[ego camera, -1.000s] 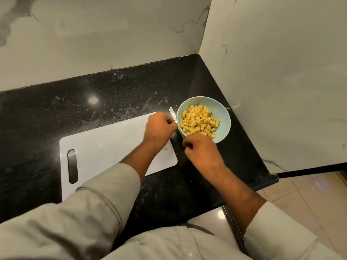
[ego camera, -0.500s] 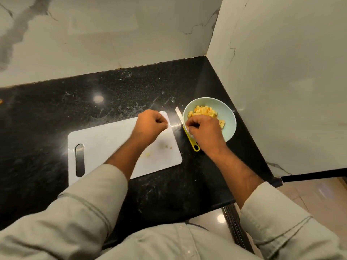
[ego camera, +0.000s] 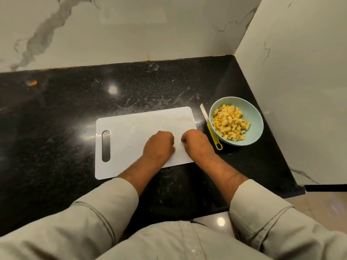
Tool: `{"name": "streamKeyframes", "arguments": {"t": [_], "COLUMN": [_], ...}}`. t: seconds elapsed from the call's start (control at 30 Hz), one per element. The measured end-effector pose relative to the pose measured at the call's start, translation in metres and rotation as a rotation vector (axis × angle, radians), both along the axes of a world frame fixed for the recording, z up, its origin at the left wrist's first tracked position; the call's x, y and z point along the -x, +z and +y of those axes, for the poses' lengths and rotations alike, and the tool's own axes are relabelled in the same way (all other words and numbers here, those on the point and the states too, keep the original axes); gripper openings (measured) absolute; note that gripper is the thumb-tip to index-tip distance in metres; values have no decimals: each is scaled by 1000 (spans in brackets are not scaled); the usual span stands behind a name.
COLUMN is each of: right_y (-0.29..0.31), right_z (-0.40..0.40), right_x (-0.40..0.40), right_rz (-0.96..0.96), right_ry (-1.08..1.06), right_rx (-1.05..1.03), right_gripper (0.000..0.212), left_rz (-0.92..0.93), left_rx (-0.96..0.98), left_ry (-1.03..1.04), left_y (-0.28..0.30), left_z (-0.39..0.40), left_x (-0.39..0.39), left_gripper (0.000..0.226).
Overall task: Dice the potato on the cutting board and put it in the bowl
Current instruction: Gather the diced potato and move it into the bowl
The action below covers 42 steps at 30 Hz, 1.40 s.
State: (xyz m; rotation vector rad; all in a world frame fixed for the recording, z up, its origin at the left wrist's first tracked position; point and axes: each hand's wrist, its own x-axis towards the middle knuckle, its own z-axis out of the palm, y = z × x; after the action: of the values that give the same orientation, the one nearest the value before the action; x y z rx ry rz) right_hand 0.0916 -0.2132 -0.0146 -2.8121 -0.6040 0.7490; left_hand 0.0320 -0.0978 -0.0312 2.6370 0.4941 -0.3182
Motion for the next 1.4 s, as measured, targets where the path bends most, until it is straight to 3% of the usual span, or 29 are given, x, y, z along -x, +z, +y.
{"name": "streamKeyframes", "arguments": {"t": [0.2,0.3,0.4,0.5,0.57,0.67,0.9,1.0,1.13,1.2,1.33,1.4], "right_y": [-4,-5,-1,14,25,40,44,41,34,31,22,18], "right_z": [9,8,-8,-31,-50,-75,-100,-105,-111,-114,-119,-120], "right_x": [7,4,-8,-20,-33,-56,-77,-80,-82,-81,-81,-80], "right_rz": [-133,-113,-20,139,139,-10,-128,-145,-152,-113,-91,-92], "right_ry": [123,84,-143,-491,-614,-665,-627,-590,-571,-535,-509,-520], "right_rx": [29,-14,-224,-534,-659,-695,-601,-613,-627,-622,-619,-617], "right_gripper": [17,12,10,17,21,21,28,29,22,22,20,17], "left_rz": [-1,-16,-8,-17,-70,-170,-123,-130,-344,-354,-154,-125], "left_rx": [-149,-87,170,635,873,981,741,713,656,546,71,26], "left_ry": [-231,-200,61,313,359,315,103,168,335,326,86,75], "left_y": [8,5,5,15,29,55,78,66,41,26,-1,-6], "left_z": [-3,0,14,21,13,-13,-75,-74,-63,-58,-69,-76], "left_x": [-6,-5,-9,-13,-24,-55,-116,-119,-108,-100,-94,-98], "left_gripper": [10,6,9,4,3,5,10,10,18,19,34,32]}}
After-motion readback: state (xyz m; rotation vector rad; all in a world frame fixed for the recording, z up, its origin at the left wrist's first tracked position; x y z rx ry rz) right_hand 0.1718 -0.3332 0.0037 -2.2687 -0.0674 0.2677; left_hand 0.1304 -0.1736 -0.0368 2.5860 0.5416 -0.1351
